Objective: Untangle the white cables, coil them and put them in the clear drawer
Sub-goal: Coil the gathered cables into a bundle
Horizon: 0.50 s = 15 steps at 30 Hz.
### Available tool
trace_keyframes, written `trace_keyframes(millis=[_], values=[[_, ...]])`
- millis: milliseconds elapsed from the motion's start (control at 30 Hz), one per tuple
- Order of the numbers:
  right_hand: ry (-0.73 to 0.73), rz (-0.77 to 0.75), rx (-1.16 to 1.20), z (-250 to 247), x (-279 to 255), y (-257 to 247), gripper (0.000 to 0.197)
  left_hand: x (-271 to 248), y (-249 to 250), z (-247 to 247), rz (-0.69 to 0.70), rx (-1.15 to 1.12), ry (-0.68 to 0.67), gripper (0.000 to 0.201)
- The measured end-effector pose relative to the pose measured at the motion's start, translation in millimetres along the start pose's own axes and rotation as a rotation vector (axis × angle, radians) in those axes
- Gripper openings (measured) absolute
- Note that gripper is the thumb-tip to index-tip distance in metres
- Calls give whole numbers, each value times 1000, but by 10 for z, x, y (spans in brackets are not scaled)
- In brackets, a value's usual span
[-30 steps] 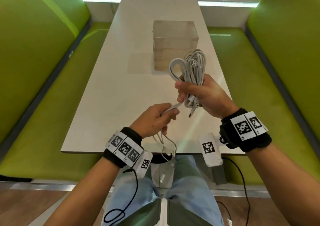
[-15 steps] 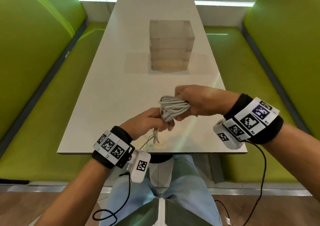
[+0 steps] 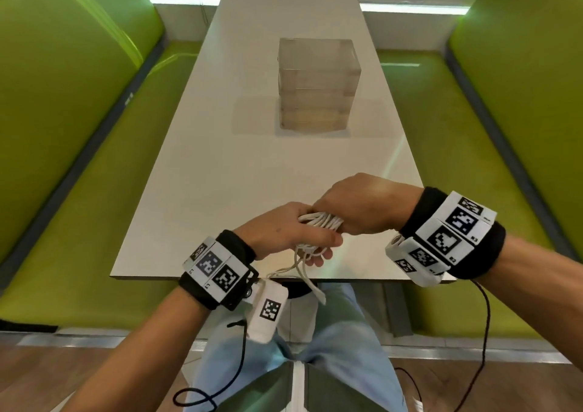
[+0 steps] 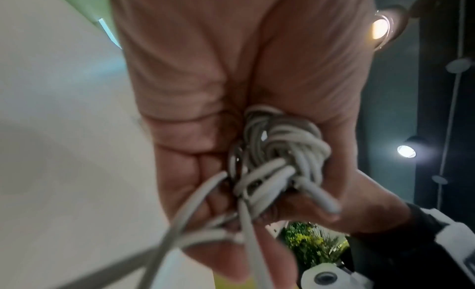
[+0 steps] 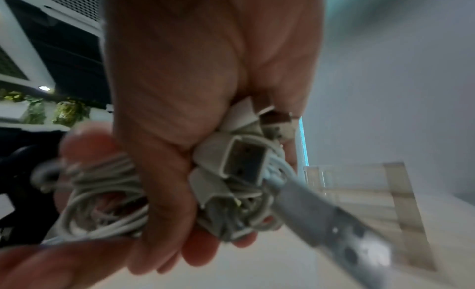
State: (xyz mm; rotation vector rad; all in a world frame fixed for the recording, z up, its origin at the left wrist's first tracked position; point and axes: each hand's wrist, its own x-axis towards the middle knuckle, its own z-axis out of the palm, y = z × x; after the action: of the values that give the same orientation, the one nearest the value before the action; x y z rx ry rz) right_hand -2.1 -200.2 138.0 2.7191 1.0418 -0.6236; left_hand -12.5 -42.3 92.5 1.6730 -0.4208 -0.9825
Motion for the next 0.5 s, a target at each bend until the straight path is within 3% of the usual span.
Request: trace_keyframes(millis=[100, 200, 400, 500], values=[[-160, 42, 300, -46, -38, -19, 28, -43, -39, -2, 27, 83, 2, 20], [-223, -12, 518, -68, -63, -7, 35, -79, -73, -28, 65, 105, -54, 10], [-220, -24, 614, -20, -59, -6, 16, -47, -143, -59, 110, 67, -82, 34], [-186, -4, 568, 5, -40, -18, 16, -28, -183, -64, 113, 43, -66, 40]])
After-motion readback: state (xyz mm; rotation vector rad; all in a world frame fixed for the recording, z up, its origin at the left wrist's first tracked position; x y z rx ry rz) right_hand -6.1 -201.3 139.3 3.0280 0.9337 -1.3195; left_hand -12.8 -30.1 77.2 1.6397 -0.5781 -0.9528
